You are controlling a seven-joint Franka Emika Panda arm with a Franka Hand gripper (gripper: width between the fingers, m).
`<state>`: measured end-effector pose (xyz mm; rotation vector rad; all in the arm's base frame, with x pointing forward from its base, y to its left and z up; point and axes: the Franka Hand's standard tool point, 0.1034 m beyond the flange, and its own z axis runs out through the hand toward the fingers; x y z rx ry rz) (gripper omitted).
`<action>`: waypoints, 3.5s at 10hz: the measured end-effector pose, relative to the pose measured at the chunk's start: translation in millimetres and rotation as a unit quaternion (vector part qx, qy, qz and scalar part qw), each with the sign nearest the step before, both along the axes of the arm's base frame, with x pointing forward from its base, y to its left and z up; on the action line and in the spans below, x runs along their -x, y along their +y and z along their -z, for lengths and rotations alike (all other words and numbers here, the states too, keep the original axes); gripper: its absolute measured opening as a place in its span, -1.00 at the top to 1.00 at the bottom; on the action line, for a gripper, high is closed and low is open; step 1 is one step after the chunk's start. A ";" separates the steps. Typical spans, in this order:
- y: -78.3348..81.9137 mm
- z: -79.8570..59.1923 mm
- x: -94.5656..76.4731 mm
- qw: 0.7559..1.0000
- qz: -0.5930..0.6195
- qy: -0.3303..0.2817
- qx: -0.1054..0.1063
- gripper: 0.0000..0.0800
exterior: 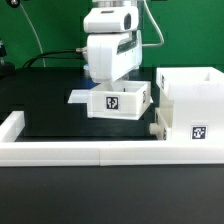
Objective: Assemble drawer
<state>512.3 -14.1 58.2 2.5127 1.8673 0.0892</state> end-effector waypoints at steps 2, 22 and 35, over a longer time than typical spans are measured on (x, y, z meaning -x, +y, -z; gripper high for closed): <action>-1.2 0.4 0.3 1.000 -0.031 0.000 0.004 0.89; 7.8 -1.1 -24.8 0.995 -0.089 0.023 0.024 0.89; 22.1 -1.3 -24.9 0.993 -0.110 0.032 0.028 0.89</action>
Offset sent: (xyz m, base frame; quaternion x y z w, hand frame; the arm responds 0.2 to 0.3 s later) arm 0.0192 0.0002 -0.0059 0.0133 -0.0483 -0.1218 0.9913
